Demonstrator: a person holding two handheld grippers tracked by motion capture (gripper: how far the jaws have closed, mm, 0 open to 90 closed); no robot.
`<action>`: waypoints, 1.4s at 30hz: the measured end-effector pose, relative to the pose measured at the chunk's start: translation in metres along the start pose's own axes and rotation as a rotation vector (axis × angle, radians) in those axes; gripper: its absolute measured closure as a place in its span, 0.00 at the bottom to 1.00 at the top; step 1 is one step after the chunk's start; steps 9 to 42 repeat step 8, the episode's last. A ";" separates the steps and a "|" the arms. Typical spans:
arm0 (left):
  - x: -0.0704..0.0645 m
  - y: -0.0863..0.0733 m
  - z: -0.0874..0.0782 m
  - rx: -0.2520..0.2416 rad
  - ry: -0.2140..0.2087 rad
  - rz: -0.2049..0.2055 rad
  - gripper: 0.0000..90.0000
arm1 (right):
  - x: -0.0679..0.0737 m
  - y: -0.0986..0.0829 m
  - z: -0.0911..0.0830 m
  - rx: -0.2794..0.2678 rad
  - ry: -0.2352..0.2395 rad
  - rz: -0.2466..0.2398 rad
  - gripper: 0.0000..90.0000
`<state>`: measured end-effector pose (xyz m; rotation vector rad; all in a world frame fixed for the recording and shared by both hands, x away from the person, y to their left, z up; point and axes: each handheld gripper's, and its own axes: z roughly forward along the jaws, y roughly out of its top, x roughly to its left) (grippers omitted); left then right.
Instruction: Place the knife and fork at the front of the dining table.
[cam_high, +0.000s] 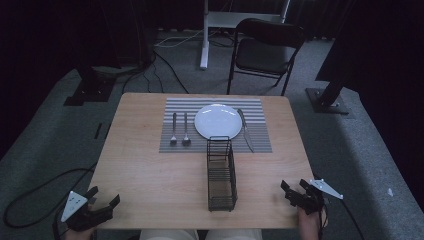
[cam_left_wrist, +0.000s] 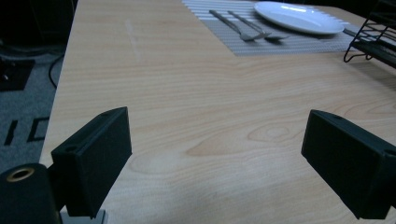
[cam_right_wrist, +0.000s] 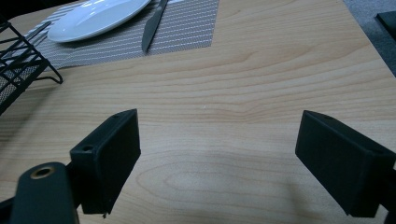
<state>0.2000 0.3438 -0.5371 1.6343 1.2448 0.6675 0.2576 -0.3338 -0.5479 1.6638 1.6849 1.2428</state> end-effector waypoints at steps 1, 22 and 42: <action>0.000 0.000 0.000 0.002 -0.002 -0.004 0.09 | 0.000 0.000 0.000 0.000 0.001 -0.001 0.15; -0.001 0.000 0.001 0.003 -0.008 -0.010 0.09 | 0.000 0.000 0.000 0.003 0.003 0.002 0.15; -0.001 0.000 0.001 0.003 -0.008 -0.010 0.09 | 0.000 0.000 0.000 0.003 0.003 0.002 0.15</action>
